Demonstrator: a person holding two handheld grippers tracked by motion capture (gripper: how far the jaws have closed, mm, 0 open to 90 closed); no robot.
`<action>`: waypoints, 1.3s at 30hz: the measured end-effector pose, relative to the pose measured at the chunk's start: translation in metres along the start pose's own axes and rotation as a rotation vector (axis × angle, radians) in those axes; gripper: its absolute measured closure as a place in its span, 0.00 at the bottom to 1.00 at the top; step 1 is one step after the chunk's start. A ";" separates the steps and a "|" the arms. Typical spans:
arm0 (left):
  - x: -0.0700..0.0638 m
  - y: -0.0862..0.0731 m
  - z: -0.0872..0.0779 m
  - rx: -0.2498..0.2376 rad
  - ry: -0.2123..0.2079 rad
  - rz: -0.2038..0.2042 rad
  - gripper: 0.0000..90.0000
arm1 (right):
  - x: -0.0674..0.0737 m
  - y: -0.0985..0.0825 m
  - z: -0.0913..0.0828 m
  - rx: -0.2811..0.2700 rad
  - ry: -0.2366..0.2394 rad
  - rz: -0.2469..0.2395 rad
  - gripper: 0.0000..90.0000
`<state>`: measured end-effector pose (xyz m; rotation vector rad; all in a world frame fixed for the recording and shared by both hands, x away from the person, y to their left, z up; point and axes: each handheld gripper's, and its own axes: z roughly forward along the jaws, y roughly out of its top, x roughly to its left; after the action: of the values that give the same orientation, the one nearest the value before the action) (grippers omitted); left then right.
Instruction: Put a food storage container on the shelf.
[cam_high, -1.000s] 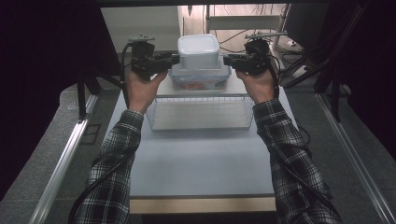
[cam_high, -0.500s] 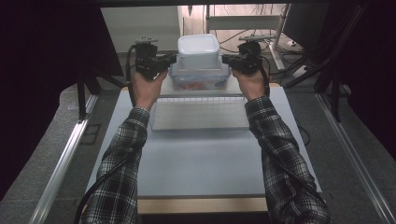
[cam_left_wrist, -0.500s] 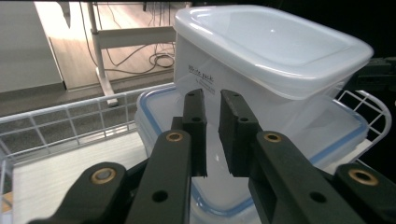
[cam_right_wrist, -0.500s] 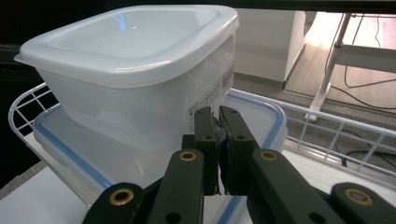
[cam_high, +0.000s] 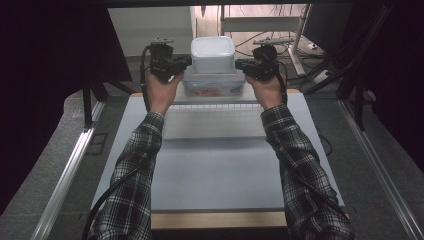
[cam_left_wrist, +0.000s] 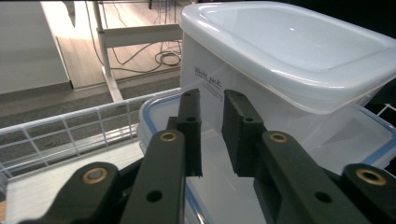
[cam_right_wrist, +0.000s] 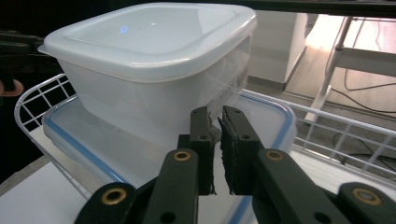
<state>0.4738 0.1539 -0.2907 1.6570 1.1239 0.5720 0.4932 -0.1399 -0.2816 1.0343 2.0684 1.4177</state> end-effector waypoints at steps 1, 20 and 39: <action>0.000 -0.001 -0.003 0.002 0.002 0.005 0.82 | 0.000 -0.001 -0.003 -0.004 0.008 0.005 0.89; -0.054 -0.112 -0.063 0.071 -0.205 0.205 0.11 | 0.029 -0.101 -0.061 0.053 0.194 -0.020 0.28; -0.050 -0.281 -0.070 0.270 -0.116 0.265 0.01 | 0.030 -0.269 -0.073 0.280 0.195 -0.005 0.03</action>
<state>0.2832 0.1589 -0.5139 2.0658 0.9339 0.4986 0.3323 -0.2147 -0.4991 1.0288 2.4638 1.2958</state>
